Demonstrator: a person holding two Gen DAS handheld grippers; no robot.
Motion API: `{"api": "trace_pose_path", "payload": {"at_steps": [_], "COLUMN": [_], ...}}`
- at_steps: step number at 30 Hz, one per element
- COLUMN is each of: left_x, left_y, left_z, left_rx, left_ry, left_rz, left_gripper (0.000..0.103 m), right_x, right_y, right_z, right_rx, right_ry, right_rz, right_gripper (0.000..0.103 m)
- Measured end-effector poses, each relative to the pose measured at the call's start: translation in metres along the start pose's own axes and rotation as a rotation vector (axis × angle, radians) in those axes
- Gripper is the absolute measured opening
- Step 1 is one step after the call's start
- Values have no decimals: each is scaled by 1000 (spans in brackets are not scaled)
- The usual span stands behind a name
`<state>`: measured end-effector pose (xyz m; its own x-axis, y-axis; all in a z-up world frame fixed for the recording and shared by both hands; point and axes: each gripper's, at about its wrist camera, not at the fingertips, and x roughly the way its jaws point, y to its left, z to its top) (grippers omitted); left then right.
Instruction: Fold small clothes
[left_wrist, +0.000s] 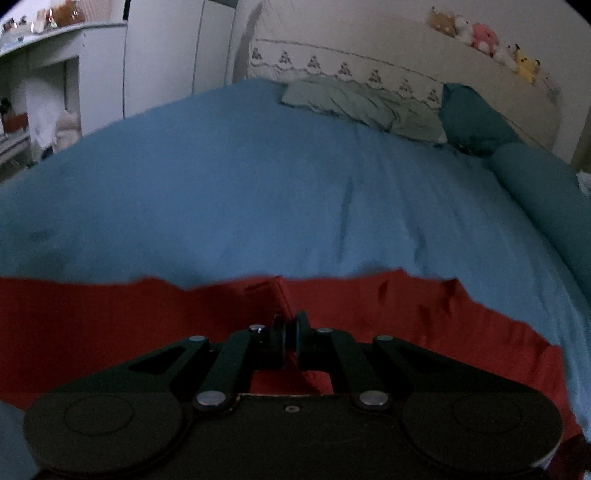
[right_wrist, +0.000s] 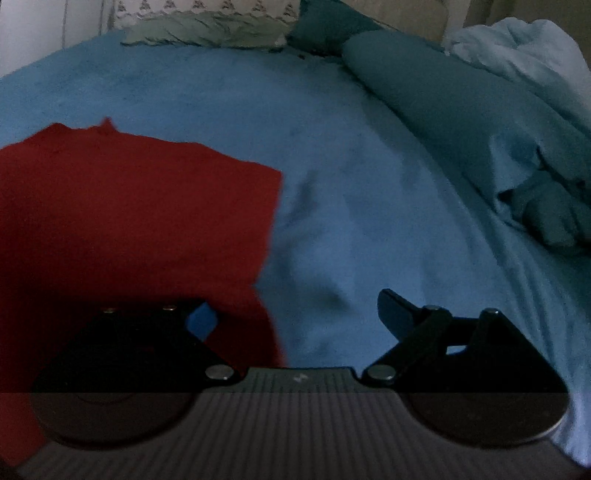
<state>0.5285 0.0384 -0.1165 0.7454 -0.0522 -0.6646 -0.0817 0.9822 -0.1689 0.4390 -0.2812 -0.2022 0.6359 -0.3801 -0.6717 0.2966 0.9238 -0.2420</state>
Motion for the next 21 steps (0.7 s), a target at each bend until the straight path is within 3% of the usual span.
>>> {"api": "trace_pose_path", "payload": {"at_steps": [4,9,12,14,16,18,21], "left_x": [6,-8,-34,-44,-43,-32,-13], "left_y": [13,36,37,26,15,4,-8], "left_z": [-15,-41,-42,-36,-31,-28,-24], "left_rx": [-25,-11,64,125,176,207,216], "left_ry": [58,141,113,77,62,67,75], "left_rz": [-11,90,138,123,88,40,-9], "left_gripper": [5,28,45,62,66,66,66], "right_x": [6,3,-26,-45,-47,-34,-7], "right_y": [-34,-49,-44,-30,-4,22,39], "right_z": [-8,-4,8,18,29,33,23], "right_rx": [84,66,11,27,35,38,50], "right_ry": [49,115,78,35,24,42,109], "right_rz": [93,202,257,363,438,461,410], "right_gripper": [103,103,103,103,103,103,103]}}
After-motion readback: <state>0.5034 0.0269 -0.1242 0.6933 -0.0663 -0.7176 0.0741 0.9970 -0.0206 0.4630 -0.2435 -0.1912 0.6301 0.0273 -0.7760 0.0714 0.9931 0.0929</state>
